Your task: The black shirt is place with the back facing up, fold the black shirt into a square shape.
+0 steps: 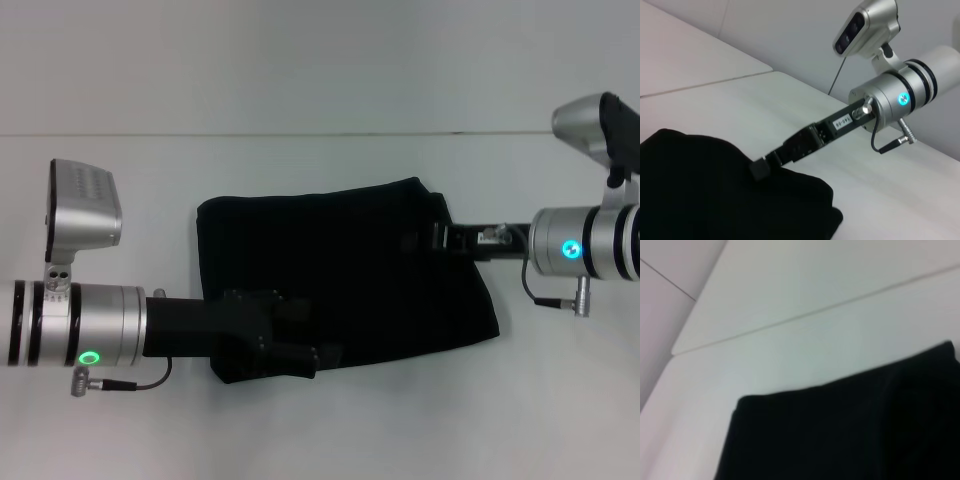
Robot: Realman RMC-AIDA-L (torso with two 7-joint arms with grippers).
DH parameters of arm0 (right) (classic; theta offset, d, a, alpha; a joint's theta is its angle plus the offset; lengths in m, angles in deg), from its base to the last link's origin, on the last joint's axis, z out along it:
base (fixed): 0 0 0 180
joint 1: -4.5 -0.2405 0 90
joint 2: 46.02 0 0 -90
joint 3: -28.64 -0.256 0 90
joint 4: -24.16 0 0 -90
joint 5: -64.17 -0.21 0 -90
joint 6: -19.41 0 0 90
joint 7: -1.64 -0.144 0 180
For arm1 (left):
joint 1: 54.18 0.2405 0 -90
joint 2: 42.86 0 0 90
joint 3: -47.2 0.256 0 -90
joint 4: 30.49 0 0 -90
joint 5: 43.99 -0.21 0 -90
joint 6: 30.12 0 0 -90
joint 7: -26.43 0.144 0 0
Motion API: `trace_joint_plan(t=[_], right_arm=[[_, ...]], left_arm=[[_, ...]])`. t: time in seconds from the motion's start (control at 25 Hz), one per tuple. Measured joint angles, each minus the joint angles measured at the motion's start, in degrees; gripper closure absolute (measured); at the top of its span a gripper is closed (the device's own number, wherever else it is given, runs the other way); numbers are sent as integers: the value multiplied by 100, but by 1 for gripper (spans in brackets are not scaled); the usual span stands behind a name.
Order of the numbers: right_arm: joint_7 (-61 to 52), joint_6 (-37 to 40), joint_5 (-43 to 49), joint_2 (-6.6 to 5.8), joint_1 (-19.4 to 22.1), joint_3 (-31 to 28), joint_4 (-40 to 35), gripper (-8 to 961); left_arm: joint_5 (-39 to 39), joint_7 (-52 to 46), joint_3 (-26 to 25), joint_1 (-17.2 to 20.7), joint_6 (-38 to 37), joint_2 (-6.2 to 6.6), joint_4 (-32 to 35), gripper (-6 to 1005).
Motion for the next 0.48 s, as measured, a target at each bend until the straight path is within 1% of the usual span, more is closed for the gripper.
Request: trace_joint_plan(t=[0.16, 0.36, 0.48], right_arm=[[294, 218, -330, -19, 44, 0, -222, 914], [321, 443, -465, -112, 60, -3, -521, 922], [305, 609, -468, -148, 53, -6, -692, 922]], left_arm=[[3, -140, -6, -15, 6, 10, 5, 109], [15, -389, -32, -19, -54, 19, 37, 108], [28, -488, -166, -27, -247, 38, 50, 104]])
